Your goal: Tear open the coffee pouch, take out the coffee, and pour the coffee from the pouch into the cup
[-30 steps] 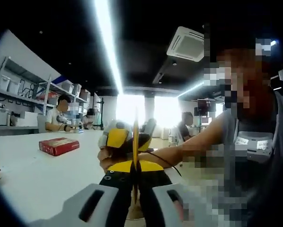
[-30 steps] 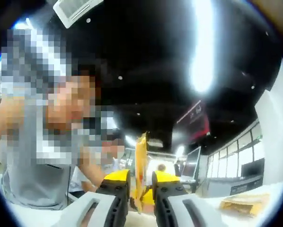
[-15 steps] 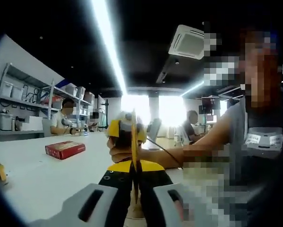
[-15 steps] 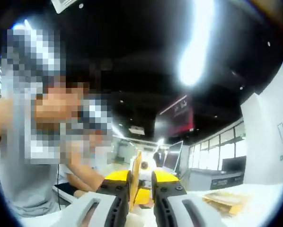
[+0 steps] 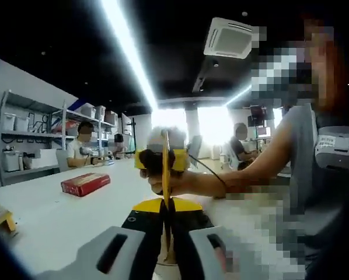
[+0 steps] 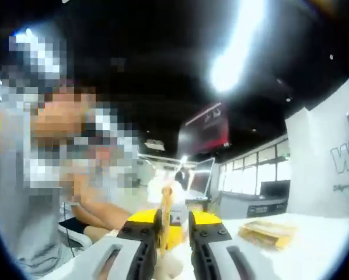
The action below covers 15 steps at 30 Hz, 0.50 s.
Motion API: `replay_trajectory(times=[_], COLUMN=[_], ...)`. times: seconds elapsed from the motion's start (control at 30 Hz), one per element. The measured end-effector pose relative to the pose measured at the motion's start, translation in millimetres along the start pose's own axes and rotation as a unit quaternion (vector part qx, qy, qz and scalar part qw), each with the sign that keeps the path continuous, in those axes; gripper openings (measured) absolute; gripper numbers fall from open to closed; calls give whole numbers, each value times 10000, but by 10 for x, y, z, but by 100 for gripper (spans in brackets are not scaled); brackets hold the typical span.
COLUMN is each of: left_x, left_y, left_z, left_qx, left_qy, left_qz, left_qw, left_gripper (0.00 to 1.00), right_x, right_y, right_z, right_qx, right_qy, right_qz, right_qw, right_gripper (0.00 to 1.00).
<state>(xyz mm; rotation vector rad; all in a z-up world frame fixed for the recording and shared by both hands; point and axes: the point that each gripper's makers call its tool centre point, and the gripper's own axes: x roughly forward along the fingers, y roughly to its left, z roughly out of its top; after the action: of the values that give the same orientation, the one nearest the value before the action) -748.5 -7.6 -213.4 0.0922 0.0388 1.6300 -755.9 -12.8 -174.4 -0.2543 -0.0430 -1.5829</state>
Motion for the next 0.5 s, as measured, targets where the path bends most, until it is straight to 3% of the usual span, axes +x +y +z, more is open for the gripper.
replay_trajectory(times=[0.17,0.27,0.4,0.47,0.5], left_x=[-46,-25,50,96,109], left_y=[6,-1,3,-11,-67], left_z=[152,153,151,120,82], left_qx=[-45,23,71,77,99], left_qy=[-173,-59,-15,142,285], left_qz=[43,82,117,46,-182], left_qw=[9998,9999,9999,9999,9994], left_gripper=[7,7,7,7,7], right_x=[-65,-132,-214,-247,-259], right_y=[14,65,158,165,160], right_z=[7,92,78,75,76], right_qx=[348,293,65,78,83], right_qy=[217,99,251,268,252], right_qz=[-598,-841,-1128,-1188,-1215], right_qw=[9974,9960,9933,9925,9922], right_gripper=[23,23,23,22,22])
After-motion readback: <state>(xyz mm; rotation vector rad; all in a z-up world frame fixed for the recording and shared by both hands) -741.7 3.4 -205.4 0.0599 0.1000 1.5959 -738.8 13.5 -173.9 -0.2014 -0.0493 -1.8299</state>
